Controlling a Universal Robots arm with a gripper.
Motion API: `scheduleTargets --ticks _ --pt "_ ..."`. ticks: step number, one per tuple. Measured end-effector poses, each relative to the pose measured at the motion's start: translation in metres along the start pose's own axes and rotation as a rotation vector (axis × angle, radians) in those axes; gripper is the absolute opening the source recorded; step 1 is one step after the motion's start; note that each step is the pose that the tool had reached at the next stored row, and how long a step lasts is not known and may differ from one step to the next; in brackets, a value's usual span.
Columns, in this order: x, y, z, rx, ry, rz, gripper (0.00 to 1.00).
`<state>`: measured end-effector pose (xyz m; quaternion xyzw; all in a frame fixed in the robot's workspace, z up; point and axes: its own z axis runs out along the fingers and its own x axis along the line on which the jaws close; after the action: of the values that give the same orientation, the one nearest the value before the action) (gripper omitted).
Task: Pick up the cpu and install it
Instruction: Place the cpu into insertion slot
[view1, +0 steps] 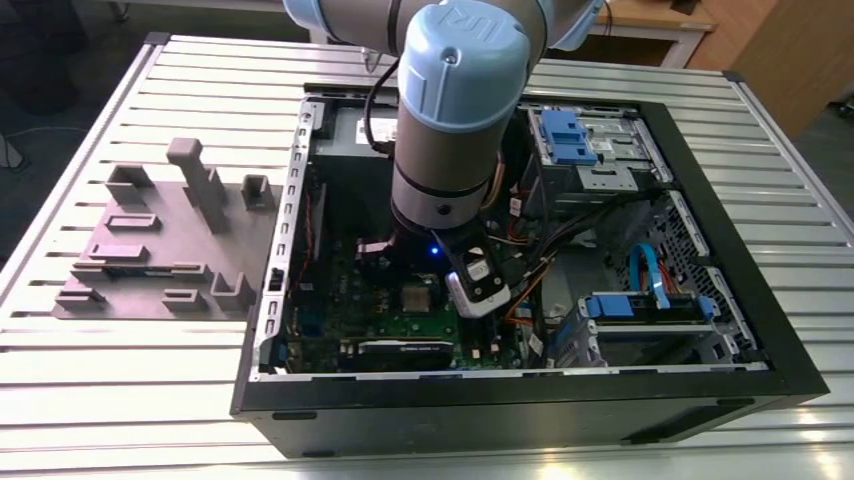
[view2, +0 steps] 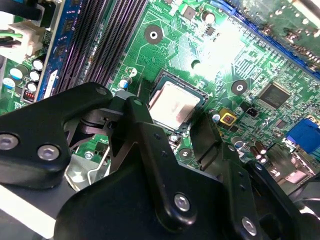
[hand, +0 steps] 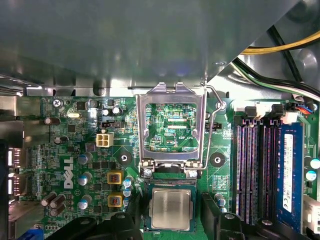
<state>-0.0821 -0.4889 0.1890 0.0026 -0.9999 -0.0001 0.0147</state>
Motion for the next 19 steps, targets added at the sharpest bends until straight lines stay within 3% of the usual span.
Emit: scheduleTargets --ticks 3,9,10,19 --pt "0.0001 0.0000 -0.0029 -0.0006 0.0001 0.000 0.59" --pt "0.0000 0.0000 -0.0025 -0.0010 0.0002 -0.001 0.57" --pt "0.0001 0.0000 -0.0025 -0.0010 0.0003 -0.001 0.51" --pt "-0.0008 -0.0005 -0.0024 -0.0009 0.0002 -0.007 0.51"
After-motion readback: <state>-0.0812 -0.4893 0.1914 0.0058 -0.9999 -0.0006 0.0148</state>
